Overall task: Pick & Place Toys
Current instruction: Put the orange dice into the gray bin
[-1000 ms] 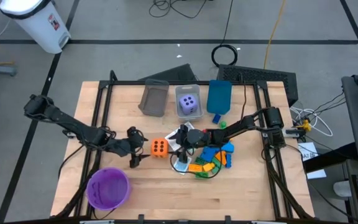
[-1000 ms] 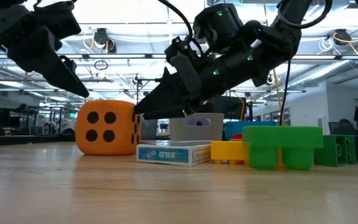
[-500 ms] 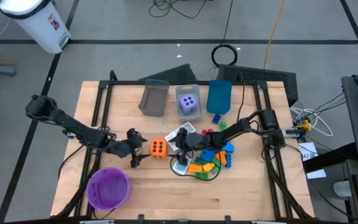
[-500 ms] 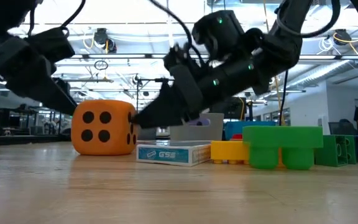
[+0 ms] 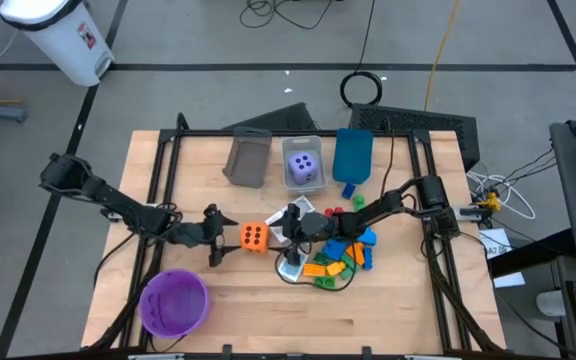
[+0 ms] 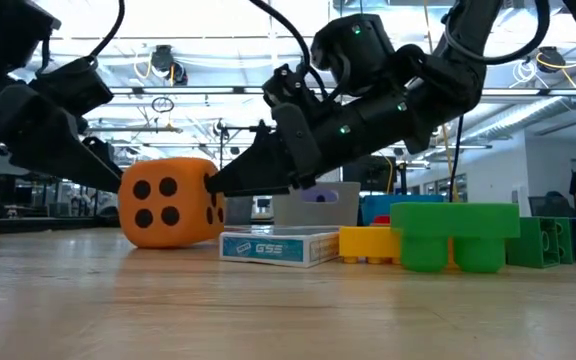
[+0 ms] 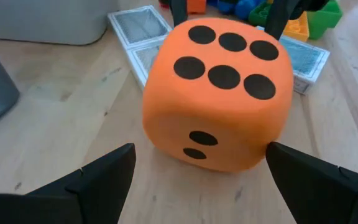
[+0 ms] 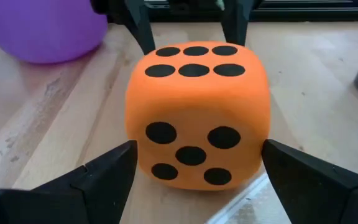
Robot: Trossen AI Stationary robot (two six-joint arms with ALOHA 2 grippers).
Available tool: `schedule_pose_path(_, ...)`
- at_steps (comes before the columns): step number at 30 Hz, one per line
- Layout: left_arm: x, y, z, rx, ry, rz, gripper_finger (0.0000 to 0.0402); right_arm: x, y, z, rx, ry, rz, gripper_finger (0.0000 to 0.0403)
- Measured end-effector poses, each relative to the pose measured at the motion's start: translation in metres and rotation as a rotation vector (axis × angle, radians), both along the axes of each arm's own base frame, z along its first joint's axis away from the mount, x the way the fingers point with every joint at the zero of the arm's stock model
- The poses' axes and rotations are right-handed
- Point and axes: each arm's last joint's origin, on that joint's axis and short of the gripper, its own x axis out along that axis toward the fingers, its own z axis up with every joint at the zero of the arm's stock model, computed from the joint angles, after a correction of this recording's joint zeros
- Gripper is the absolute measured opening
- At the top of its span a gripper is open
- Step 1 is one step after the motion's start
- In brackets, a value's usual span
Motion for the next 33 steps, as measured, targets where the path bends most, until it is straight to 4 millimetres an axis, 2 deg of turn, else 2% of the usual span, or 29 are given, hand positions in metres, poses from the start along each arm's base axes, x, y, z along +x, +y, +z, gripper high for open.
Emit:
schedule_pose_path(8,0.003,0.004,-0.001,0.03,-0.008,0.016,0.0367,0.001,-0.008,0.001,-0.068,-0.011,-0.107,0.0338)
schedule_pose_path(12,0.003,0.005,-0.001,-0.005,-0.013,0.042,0.0367,0.001,-0.009,0.0,0.008,-0.001,-0.052,0.0338)
schedule_pose_path(20,0.003,0.003,0.003,-0.022,-0.027,-0.014,0.0367,-0.002,0.003,-0.005,0.045,0.051,0.087,0.0338)
schedule_pose_path(26,0.005,0.003,0.016,-0.026,-0.091,-0.03,0.0367,-0.005,0.009,-0.009,0.066,0.103,0.115,0.0338)
schedule_pose_path(33,0.0,0.005,0.019,-0.019,-0.083,-0.009,0.0367,-0.006,0.016,-0.007,0.042,0.103,0.145,0.0338)
